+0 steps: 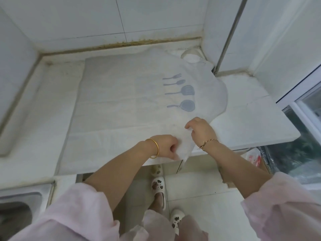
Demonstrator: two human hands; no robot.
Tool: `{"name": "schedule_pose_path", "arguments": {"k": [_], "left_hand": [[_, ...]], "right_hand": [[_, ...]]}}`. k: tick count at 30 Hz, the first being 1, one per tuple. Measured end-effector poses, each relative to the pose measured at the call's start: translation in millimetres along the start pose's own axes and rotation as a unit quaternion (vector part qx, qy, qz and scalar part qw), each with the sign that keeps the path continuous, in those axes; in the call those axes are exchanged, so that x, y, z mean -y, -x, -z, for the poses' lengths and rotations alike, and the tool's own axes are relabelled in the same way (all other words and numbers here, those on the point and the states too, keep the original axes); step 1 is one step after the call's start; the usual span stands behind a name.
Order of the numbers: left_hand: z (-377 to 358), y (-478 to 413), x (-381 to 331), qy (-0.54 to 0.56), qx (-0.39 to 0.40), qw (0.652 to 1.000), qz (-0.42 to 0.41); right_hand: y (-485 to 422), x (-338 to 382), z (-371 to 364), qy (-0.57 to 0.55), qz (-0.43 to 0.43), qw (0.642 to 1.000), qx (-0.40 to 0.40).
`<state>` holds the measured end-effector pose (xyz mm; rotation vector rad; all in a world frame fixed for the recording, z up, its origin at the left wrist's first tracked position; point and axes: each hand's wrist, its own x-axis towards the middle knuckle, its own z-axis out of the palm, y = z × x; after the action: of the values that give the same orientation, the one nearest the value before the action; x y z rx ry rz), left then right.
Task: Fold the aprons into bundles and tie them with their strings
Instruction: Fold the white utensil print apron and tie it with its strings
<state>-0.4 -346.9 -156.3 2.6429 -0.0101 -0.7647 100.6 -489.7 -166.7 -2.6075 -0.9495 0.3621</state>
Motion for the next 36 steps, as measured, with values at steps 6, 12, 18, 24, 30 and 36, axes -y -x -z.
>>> {"name": "schedule_pose_path", "arguments": {"k": [6,12,18,24,30,36], "left_hand": [[-23.7,17.6,-7.9,-0.233,-0.023,0.972,-0.009],[-15.8,25.7,-3.0,-0.088,-0.064,0.994,-0.006],[14.7,34.2,9.3,0.136,-0.227,0.963,0.055],[27.8,54.1,25.9,0.019,-0.109,0.985,0.129],[44.5,85.5,66.5,-0.041,-0.077,0.961,0.264],[76.3,121.1,61.0,0.005,0.203,0.931,0.303]], "right_hand": [[17.7,-1.6,-7.3,0.031,0.041,0.997,0.06],[24.9,-6.4,-1.5,0.056,0.08,0.984,0.147],[25.7,2.7,-0.6,0.055,0.054,0.988,0.133],[7.7,24.3,19.2,-0.019,-0.005,1.0,-0.014],[-12.8,35.5,41.1,-0.008,0.004,0.999,-0.046],[-19.3,57.4,86.7,0.155,-0.069,0.899,0.403]]}}
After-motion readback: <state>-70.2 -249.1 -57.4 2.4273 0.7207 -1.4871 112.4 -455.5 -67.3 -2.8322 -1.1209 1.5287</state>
